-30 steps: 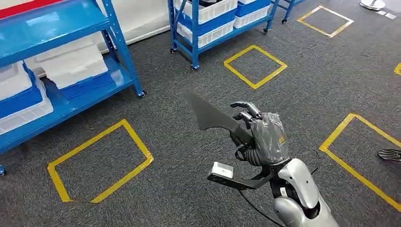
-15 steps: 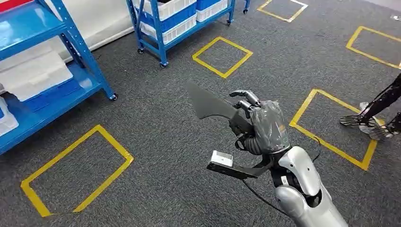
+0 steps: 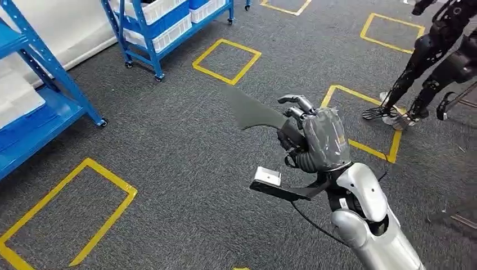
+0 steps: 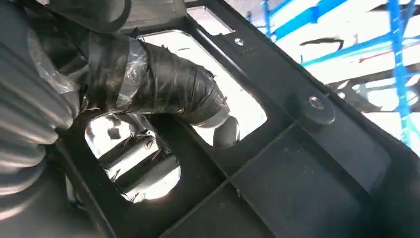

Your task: Take the parts from the cabinet and place them on the table.

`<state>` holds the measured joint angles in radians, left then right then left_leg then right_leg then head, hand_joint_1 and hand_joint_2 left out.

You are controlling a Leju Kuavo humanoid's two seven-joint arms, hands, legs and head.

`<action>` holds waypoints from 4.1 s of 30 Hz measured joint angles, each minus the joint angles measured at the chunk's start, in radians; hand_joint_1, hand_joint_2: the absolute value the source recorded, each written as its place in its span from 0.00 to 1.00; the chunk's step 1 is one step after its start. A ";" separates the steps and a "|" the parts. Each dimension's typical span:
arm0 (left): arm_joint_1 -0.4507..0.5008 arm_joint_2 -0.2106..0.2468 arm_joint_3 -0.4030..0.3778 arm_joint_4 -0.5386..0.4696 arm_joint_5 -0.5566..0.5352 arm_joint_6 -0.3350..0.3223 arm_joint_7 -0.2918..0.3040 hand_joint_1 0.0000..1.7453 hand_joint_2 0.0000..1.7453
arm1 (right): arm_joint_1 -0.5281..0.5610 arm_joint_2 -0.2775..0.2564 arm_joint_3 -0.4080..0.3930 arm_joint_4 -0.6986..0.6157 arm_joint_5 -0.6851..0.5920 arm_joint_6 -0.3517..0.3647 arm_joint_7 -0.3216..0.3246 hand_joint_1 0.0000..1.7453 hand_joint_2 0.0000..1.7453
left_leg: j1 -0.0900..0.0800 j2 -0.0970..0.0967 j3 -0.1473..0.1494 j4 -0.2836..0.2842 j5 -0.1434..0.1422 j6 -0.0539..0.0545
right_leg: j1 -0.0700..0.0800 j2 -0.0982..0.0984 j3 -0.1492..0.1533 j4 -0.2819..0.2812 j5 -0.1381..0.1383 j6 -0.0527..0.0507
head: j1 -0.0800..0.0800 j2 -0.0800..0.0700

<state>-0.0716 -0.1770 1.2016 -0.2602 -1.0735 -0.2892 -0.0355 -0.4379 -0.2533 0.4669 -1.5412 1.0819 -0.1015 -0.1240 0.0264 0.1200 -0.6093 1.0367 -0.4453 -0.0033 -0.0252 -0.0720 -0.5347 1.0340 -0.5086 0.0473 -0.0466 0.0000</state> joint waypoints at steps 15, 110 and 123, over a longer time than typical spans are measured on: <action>-0.001 0.008 0.001 -0.001 0.003 0.000 -0.005 0.00 1.00 | -0.008 0.002 0.003 0.020 0.000 0.001 0.000 1.00 1.00 | -0.012 -0.207 0.155 -0.036 -0.125 0.021 | 0.026 0.166 -0.159 0.003 0.146 -0.053 | 0.000 0.000; 0.020 0.018 0.030 -0.008 0.007 0.004 -0.037 0.00 1.00 | -0.134 -0.451 -0.192 0.143 0.478 0.000 0.151 1.00 1.00 | -0.002 -0.208 0.019 0.021 -0.045 0.016 | 0.018 0.178 -0.088 0.017 0.060 -0.045 | 0.014 0.000; 0.013 0.019 0.049 -0.008 0.037 -0.032 -0.029 0.00 1.00 | -0.129 -0.395 -0.153 0.274 0.485 -0.005 0.192 1.00 1.00 | -0.018 -0.052 0.042 0.004 -0.052 0.047 | 0.008 0.041 -0.120 0.066 0.086 -0.023 | 0.015 0.000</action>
<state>-0.0589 -0.1583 1.2509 -0.2678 -1.0361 -0.3212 -0.0641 -0.5669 -0.6485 0.3144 -1.2672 1.5667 -0.1068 0.0679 0.0088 0.0685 -0.5675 1.0408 -0.4971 0.0440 -0.0176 -0.0315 -0.6551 1.1000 -0.4230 0.0245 -0.0320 0.0000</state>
